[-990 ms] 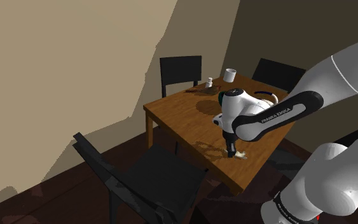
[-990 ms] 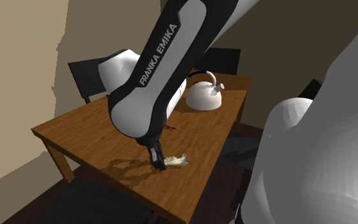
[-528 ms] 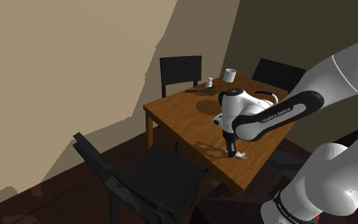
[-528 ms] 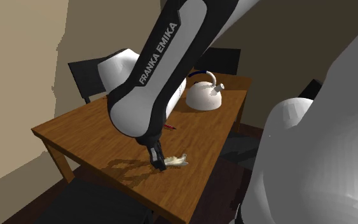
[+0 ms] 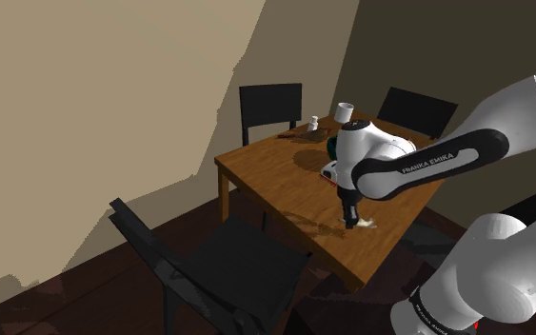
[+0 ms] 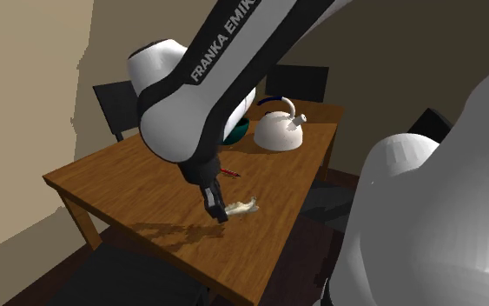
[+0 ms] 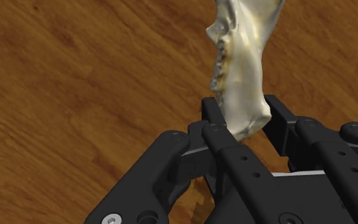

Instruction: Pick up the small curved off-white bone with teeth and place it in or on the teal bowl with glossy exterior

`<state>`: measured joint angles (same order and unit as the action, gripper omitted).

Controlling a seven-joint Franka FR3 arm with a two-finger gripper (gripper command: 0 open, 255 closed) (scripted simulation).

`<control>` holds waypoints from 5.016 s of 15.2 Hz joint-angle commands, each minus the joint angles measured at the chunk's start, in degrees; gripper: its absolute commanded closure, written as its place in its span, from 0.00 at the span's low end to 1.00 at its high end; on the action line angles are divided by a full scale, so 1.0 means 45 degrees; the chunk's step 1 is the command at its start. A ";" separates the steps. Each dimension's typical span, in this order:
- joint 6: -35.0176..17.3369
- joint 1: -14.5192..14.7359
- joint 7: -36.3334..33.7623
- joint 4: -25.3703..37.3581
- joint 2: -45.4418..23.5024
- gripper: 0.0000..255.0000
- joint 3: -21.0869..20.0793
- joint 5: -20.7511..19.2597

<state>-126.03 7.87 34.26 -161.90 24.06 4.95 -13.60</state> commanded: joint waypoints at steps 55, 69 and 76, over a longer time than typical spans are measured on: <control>0.4918 -0.3108 0.8541 1.6196 -1.0083 1.00 0.3843 0.1772; 0.3576 -0.3578 0.8742 1.6387 -1.1635 1.00 0.3725 0.2237; 0.3288 -0.3588 0.8709 1.6205 -1.1748 1.00 0.3704 0.2262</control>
<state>-111.19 -8.27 73.43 -88.49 -28.60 21.66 -3.44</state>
